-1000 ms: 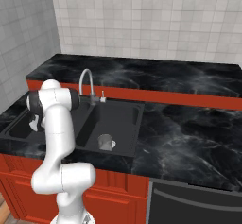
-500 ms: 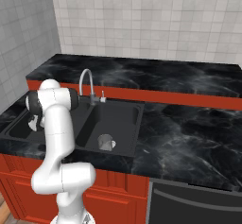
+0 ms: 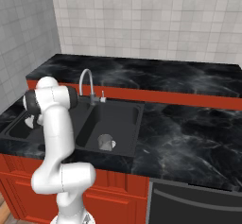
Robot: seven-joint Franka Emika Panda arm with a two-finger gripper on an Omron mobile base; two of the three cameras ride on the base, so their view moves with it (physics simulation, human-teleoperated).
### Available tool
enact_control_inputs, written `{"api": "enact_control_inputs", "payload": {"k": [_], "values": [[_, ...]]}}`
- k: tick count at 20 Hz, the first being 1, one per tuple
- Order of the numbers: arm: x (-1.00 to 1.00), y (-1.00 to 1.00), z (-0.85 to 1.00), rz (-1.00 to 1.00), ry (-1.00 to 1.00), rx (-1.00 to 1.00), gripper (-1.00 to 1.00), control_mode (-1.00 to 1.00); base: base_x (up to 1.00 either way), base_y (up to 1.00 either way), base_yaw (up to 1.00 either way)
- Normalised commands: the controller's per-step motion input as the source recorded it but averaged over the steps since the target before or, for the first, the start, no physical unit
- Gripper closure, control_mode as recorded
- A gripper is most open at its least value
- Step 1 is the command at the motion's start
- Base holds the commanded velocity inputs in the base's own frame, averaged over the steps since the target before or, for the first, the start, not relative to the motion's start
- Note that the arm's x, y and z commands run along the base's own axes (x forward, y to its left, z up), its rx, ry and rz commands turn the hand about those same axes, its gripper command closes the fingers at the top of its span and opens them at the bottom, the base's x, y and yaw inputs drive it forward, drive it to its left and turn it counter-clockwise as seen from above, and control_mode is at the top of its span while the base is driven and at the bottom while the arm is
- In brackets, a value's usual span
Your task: Move any existing items from the left basin to the right basin for drying. Then move the cup from the counter to the left basin of the sink for washing.
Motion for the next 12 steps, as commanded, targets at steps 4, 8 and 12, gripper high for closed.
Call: {"api": "enact_control_inputs", "payload": {"k": [4,8,12], "values": [[-0.01,0.0,0.46,0.0,-0.03,0.0,-1.0,-1.0,0.0,0.0,0.0],[0.0,0.0,0.38,0.0,-0.01,0.0,-1.0,-1.0,0.0,0.0,0.0],[-0.06,0.0,0.38,0.0,-0.01,0.0,-1.0,-1.0,0.0,0.0,0.0]]}}
